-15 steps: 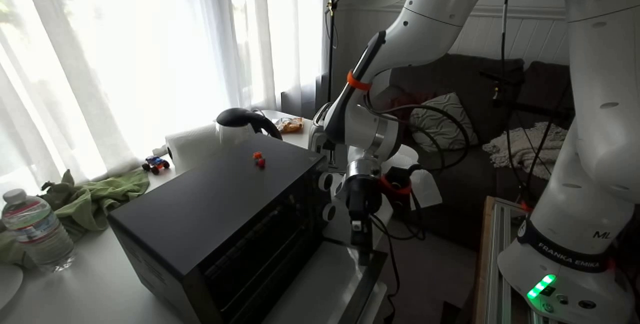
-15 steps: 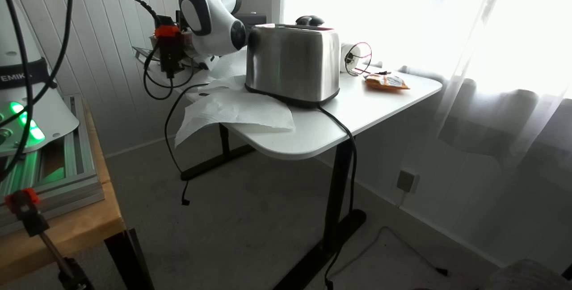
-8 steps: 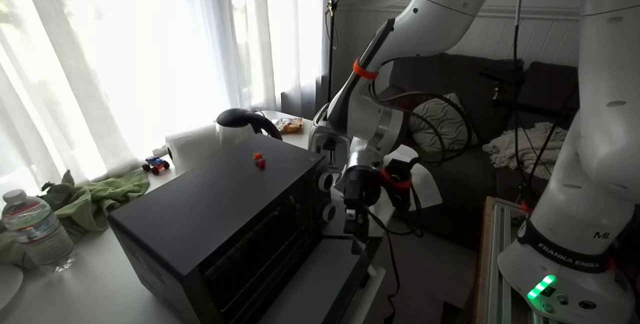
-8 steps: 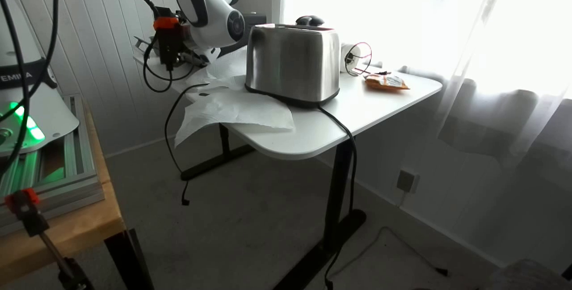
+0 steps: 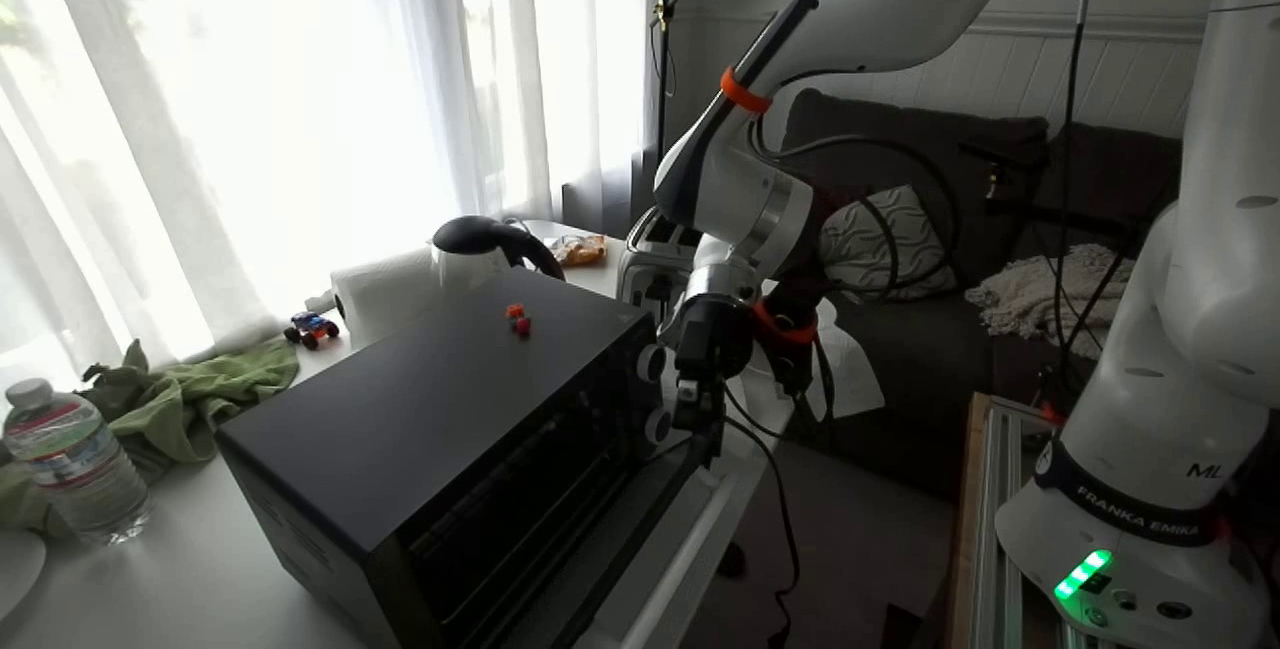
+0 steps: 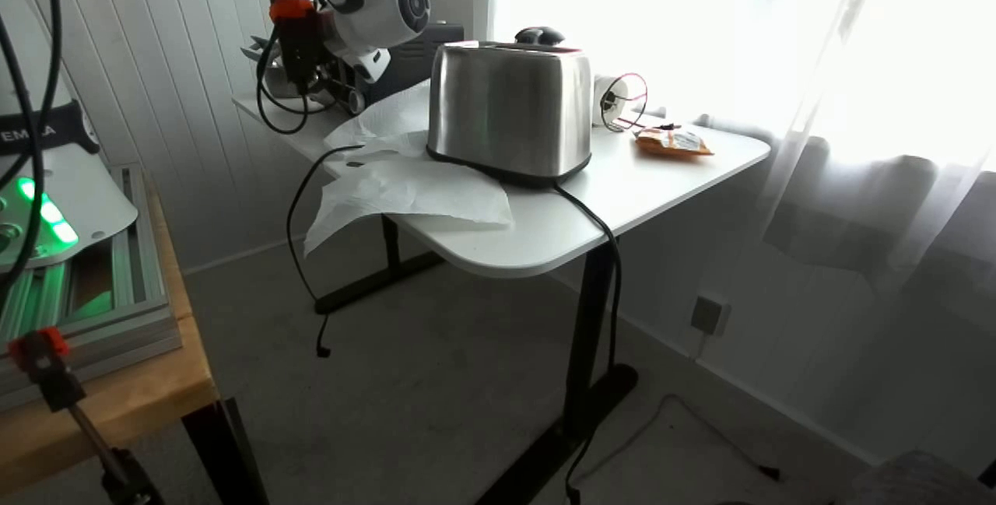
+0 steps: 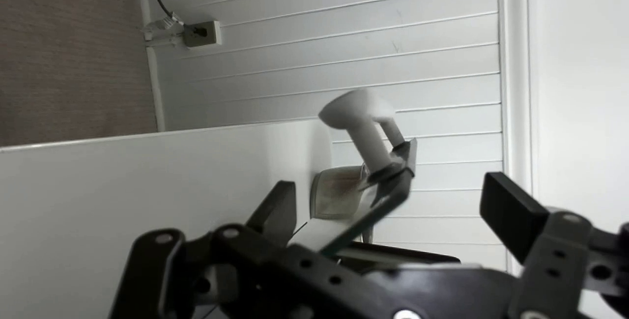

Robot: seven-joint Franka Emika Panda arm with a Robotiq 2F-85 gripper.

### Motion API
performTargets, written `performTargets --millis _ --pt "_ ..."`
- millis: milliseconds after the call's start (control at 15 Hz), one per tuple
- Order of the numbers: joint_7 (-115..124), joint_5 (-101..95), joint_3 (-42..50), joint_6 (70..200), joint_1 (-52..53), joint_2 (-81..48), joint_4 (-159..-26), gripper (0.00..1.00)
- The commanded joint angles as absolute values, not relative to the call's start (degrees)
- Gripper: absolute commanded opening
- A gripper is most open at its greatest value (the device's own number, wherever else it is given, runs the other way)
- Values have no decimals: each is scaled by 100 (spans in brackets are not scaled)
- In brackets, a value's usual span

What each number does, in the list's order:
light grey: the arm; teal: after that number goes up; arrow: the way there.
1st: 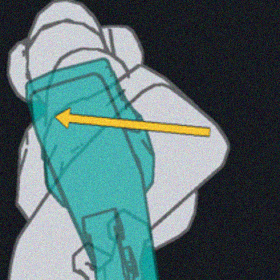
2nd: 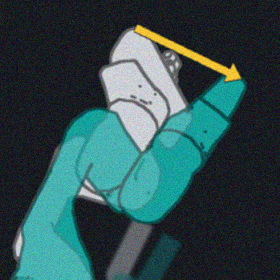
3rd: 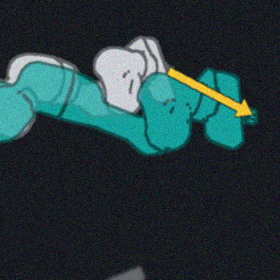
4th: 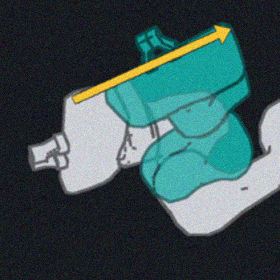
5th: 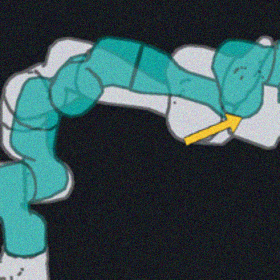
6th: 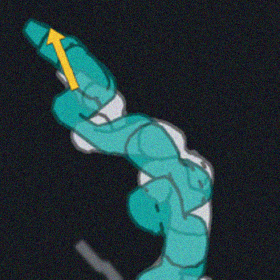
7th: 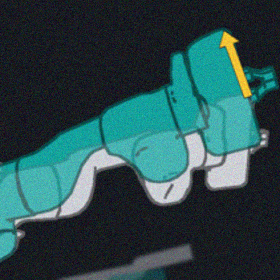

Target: Close the toaster oven door

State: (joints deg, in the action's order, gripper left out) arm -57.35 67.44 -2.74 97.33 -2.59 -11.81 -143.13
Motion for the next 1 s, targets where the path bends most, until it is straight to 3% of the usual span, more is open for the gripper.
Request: performTargets --millis 0,933 --pt "-5459 6983 -224 9837 -77 -596 -14564 100" --pt "-5254 7565 -211 9920 -76 329 -15093 100"
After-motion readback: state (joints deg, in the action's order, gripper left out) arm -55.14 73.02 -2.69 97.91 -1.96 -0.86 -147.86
